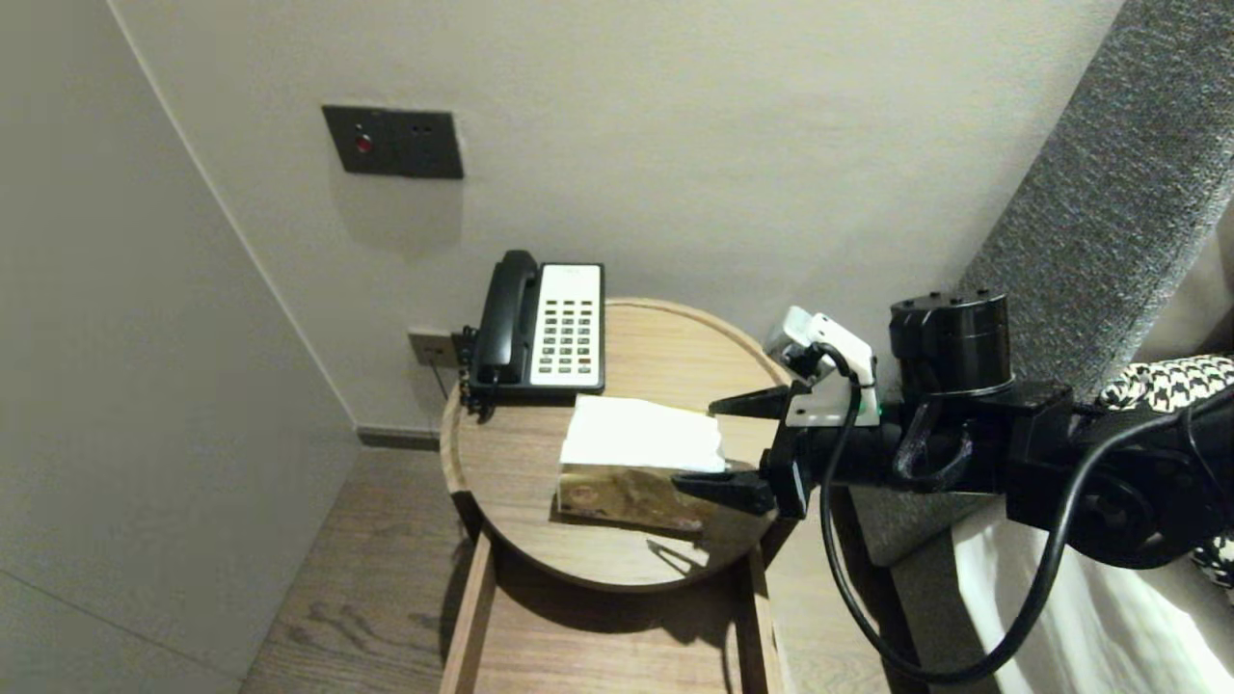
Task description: Put the tissue on the table in the drawer one by one
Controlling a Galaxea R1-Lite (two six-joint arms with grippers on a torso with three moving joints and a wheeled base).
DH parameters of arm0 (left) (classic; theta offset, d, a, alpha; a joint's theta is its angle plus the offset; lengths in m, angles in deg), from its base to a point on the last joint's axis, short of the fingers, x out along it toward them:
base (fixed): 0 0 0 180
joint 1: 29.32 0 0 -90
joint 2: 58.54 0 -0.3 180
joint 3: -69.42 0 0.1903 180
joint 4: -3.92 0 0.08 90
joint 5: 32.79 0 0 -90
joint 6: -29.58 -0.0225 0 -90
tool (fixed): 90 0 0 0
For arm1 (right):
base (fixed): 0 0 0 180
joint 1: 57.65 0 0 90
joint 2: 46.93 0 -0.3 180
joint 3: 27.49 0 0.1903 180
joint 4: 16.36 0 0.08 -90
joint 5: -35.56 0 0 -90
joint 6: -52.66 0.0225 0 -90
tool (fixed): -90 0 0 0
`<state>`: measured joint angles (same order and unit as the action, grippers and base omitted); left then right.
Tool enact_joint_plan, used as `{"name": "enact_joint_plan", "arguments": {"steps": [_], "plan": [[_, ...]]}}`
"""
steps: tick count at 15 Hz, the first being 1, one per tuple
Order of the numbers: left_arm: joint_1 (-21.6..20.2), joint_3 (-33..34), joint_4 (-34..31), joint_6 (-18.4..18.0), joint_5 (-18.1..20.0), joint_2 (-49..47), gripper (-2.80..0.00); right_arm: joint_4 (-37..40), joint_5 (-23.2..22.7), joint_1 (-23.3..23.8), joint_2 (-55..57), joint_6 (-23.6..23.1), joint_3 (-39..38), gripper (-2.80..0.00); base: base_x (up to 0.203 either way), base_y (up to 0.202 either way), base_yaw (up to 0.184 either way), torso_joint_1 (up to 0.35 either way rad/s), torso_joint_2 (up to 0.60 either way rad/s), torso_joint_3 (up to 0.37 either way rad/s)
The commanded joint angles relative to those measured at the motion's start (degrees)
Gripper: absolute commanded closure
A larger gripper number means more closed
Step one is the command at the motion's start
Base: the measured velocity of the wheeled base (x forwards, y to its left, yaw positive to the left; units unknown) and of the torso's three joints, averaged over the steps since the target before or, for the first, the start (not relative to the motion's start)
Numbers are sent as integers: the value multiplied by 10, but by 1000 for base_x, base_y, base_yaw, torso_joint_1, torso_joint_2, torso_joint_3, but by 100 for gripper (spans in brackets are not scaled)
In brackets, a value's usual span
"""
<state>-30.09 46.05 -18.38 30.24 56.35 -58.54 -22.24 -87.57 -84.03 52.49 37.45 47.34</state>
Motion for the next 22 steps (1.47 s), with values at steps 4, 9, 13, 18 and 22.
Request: {"name": "enact_joint_plan", "arguments": {"steps": [4,9,13,18,22], "plan": [[0,0,1,0,0,3,0,-2,-71,40,-21,-17,-4,-280,0,0,0,0,0,0],[0,0,1,0,0,3,0,-4,-185,88,-9,-22,7,-280,0,0,0,0,0,0],[0,0,0,0,0,2,0,-76,-205,98,36,-29,0,-280,0,0,0,0,0,0],[0,0,1,0,0,3,0,-88,-228,96,45,-30,-21,-280,0,0,0,0,0,0],[0,0,1,0,0,3,0,-117,-229,92,44,-30,-40,-280,0,0,0,0,0,0]]}}
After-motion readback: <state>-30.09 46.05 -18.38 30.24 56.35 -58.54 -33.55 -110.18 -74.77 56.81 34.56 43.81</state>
